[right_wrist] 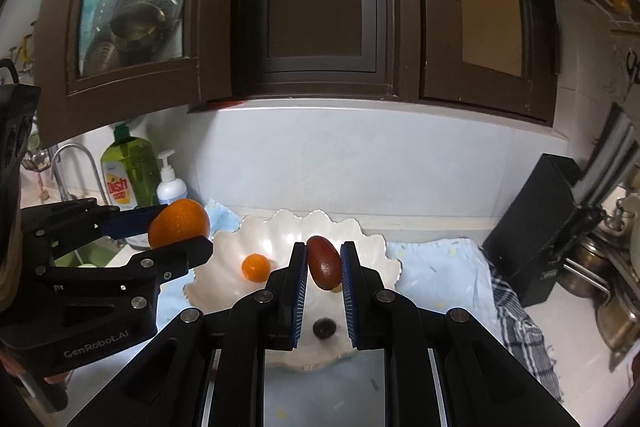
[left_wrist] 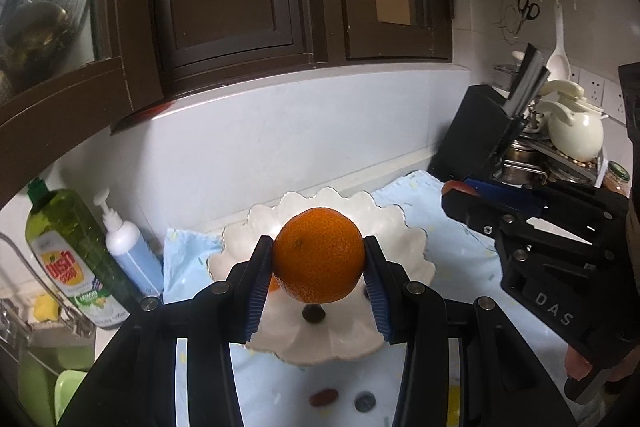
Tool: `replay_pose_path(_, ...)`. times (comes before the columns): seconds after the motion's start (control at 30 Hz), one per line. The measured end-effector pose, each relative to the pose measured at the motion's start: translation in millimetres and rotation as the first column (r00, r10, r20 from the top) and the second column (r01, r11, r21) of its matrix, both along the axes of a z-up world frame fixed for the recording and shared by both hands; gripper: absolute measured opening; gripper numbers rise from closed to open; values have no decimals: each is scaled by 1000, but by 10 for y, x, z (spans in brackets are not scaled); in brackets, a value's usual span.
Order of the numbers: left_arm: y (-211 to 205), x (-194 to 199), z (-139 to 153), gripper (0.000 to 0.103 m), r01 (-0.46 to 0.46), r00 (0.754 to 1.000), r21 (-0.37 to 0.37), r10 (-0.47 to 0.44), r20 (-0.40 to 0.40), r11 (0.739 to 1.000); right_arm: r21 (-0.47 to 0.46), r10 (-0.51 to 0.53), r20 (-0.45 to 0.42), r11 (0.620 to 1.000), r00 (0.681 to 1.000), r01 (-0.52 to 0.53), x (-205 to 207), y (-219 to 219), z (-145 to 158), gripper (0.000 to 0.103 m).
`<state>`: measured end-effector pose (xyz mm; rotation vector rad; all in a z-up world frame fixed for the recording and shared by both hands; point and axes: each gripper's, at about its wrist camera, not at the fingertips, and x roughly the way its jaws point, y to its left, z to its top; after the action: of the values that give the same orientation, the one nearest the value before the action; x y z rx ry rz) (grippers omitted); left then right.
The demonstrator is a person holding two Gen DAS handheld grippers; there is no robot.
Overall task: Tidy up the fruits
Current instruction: 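Carry the orange in the left tool while the right tool carries the date over the bowl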
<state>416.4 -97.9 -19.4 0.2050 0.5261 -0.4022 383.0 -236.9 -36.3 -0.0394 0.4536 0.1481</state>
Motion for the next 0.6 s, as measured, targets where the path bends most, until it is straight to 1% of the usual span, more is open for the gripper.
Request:
replay_pose_path(0.17,-58,282,-4,44,-11,1000,14,11,0,1000,-3,-3,-43,1000,999,3,355,-35,-60,18)
replay_pose_path(0.3,-129,519,-53,44,-16,1000,37,17,-16,999,-11,-16,-85,1000,996,15,629,-74,-131,18)
replay_pose_path(0.43,-210,771,-145,44,-12,998,53,15,-61,999,-27,-11,-130,1000,991,7,884,-95,-220,18)
replay_pose_path(0.5,-242,891,-191,44,-14,996,60,19,-83,998,-51,-12,-157,999,988,4,1029,-86,-281,18)
replay_pose_path(0.6,-322,1079,-280,44,-10,993,84,20,-113,996,-65,-11,-194,998,981,-2,1197,-88,-364,18)
